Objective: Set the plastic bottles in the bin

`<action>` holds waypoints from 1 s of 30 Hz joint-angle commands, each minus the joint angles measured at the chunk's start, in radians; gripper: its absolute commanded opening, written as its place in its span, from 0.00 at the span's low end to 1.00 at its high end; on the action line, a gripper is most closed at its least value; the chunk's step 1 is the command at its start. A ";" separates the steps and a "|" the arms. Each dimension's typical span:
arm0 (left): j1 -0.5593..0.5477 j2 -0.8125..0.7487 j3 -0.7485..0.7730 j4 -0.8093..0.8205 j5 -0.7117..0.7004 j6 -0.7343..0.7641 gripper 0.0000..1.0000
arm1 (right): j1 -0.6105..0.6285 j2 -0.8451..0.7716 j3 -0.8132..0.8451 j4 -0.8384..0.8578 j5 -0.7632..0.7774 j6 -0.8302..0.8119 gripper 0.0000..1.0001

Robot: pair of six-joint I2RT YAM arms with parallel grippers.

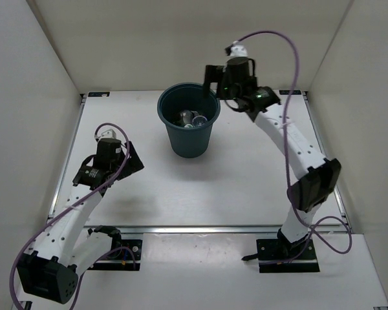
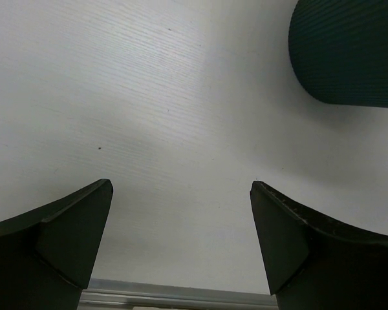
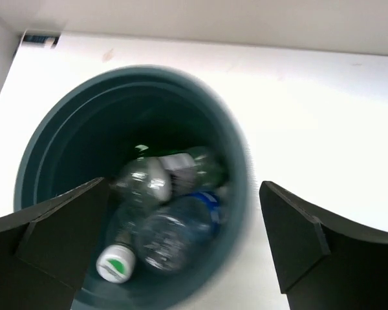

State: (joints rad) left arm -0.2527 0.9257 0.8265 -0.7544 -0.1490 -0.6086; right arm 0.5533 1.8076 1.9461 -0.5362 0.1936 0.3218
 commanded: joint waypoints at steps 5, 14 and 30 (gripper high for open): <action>0.010 0.030 0.089 -0.002 -0.078 0.039 0.99 | -0.373 -0.209 -0.220 -0.328 -0.043 0.023 0.99; 0.033 0.168 0.235 -0.019 -0.124 0.099 0.99 | -0.671 -0.566 -0.786 -0.246 -0.089 -0.007 0.99; 0.036 0.249 0.261 0.018 -0.078 0.116 0.98 | -0.671 -0.688 -0.823 -0.226 -0.147 -0.047 0.99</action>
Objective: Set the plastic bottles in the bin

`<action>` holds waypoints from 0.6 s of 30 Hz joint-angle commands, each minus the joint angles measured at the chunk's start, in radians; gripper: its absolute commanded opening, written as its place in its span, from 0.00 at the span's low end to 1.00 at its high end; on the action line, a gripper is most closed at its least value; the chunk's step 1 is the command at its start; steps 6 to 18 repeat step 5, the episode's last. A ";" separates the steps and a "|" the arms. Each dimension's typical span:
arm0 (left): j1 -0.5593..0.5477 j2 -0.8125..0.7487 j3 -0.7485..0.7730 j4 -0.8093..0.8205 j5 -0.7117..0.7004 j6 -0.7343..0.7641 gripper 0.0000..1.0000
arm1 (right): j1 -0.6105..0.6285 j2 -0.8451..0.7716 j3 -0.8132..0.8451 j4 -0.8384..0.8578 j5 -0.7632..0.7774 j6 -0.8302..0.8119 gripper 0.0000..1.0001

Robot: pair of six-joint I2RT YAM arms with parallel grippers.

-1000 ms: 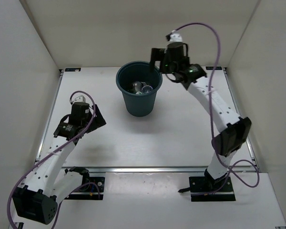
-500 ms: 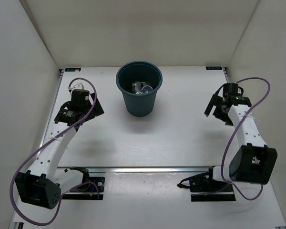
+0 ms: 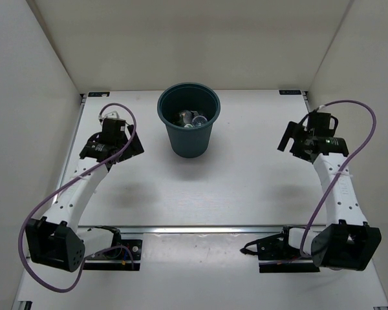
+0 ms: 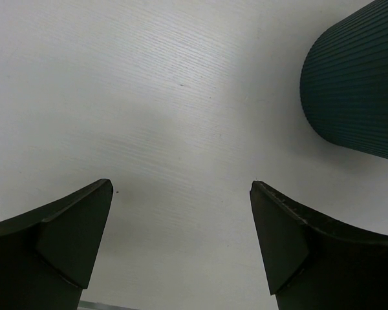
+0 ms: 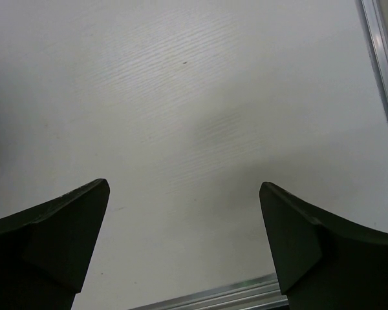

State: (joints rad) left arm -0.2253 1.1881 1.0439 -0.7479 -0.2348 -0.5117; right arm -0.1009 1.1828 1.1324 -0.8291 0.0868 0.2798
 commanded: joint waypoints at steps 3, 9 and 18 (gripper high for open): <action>0.001 -0.002 0.067 0.001 -0.015 0.029 0.99 | -0.023 -0.087 -0.022 0.084 -0.024 -0.013 0.99; 0.006 -0.001 0.068 0.013 -0.012 0.030 0.99 | -0.010 -0.083 -0.008 0.070 -0.002 -0.016 1.00; 0.006 -0.001 0.068 0.013 -0.012 0.030 0.99 | -0.010 -0.083 -0.008 0.070 -0.002 -0.016 1.00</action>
